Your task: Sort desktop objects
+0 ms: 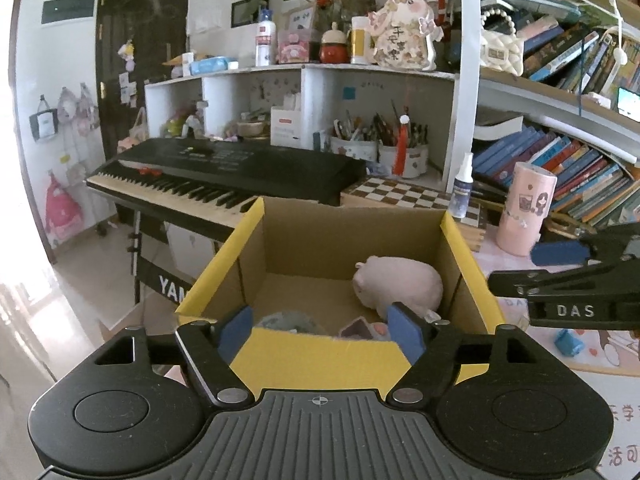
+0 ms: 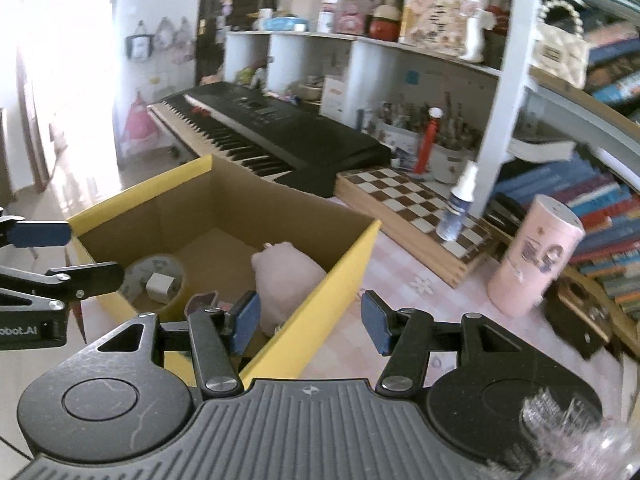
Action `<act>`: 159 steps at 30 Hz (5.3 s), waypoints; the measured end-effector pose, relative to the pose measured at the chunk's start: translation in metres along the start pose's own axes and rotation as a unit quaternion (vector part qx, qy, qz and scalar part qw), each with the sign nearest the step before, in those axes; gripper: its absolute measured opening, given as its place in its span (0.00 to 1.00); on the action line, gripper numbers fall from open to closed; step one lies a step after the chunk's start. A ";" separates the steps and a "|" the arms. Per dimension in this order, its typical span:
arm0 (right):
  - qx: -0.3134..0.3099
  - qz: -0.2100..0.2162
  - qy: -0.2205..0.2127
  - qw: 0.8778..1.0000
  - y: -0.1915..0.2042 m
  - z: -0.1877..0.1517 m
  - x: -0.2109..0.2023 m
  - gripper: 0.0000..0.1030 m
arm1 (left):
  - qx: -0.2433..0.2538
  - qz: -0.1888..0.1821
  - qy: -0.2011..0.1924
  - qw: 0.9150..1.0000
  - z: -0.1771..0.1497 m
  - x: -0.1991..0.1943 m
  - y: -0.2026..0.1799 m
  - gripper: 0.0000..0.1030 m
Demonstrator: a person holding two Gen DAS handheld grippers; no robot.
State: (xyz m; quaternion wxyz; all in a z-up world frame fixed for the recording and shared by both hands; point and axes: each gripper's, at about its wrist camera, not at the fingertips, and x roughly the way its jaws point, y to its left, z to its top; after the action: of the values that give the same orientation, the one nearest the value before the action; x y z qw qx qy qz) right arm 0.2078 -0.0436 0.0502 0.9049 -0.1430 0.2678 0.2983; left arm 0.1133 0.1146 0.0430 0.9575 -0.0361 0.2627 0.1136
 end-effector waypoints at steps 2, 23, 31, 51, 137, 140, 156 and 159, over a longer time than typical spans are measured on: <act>0.013 -0.010 -0.002 1.000 0.001 -0.006 -0.006 0.52 | -0.002 0.001 0.000 1.000 -0.003 -0.004 0.003 0.75; 0.101 -0.088 -0.002 0.991 0.045 -0.071 -0.082 0.57 | -0.021 -0.006 0.010 1.000 -0.050 -0.065 0.026 0.77; 0.121 -0.097 0.011 0.988 0.063 -0.096 -0.104 0.58 | -0.023 -0.014 0.018 0.999 -0.066 -0.084 0.023 0.78; 0.145 -0.117 0.033 0.982 0.085 -0.132 -0.135 0.62 | 0.014 -0.064 0.040 0.997 -0.092 -0.101 0.004 0.78; 0.133 0.012 0.089 0.987 -0.159 -0.127 0.042 0.51 | 0.090 -0.035 0.114 0.989 -0.049 0.028 -0.213 0.79; 0.132 0.009 0.091 0.987 -0.161 -0.129 0.047 0.41 | 0.090 -0.032 0.115 0.989 -0.048 0.030 -0.212 0.79; 0.157 -0.036 0.055 0.985 -0.186 -0.129 0.009 0.32 | 0.092 -0.049 0.112 0.988 -0.041 0.051 -0.226 0.79; 0.170 -0.041 0.052 0.983 -0.192 -0.131 0.001 0.32 | 0.089 -0.046 0.115 0.988 -0.038 0.061 -0.229 0.79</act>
State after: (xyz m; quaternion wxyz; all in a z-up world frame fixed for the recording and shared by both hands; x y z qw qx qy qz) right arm 0.2743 -0.2484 -0.0382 0.9123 -0.0135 0.3553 0.2032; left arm 0.1993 -0.1004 -0.0186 0.9247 0.0247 0.3777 0.0410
